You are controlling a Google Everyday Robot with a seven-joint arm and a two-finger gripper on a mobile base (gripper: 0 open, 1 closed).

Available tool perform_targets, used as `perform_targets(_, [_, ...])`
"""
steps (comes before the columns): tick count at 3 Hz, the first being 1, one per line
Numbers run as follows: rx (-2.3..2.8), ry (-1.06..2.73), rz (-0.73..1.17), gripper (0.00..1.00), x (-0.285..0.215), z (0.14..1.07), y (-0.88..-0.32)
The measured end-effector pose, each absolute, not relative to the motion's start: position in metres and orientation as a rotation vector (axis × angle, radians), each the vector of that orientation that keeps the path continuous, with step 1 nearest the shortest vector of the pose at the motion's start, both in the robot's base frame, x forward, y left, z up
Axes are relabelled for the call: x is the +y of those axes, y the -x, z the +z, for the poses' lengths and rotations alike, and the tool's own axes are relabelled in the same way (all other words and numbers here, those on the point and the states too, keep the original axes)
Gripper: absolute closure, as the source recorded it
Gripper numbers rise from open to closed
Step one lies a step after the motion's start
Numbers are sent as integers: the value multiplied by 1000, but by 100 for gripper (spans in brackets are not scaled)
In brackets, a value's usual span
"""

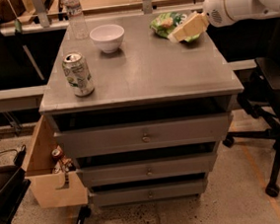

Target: Move green rice chip bag near 7up can

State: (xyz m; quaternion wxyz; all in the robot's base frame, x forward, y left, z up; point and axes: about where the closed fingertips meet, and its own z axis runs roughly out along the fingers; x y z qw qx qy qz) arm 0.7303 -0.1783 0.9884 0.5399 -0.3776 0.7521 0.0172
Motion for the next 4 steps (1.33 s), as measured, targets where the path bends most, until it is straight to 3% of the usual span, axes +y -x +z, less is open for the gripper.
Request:
perform_targets(2, [1811,1016,277,0,-140,884,-825])
perform_targets(3, [1847,1024,281,0,-143,862,-859])
perform_targets(4, [1811,991,177,0,-169,903,-877])
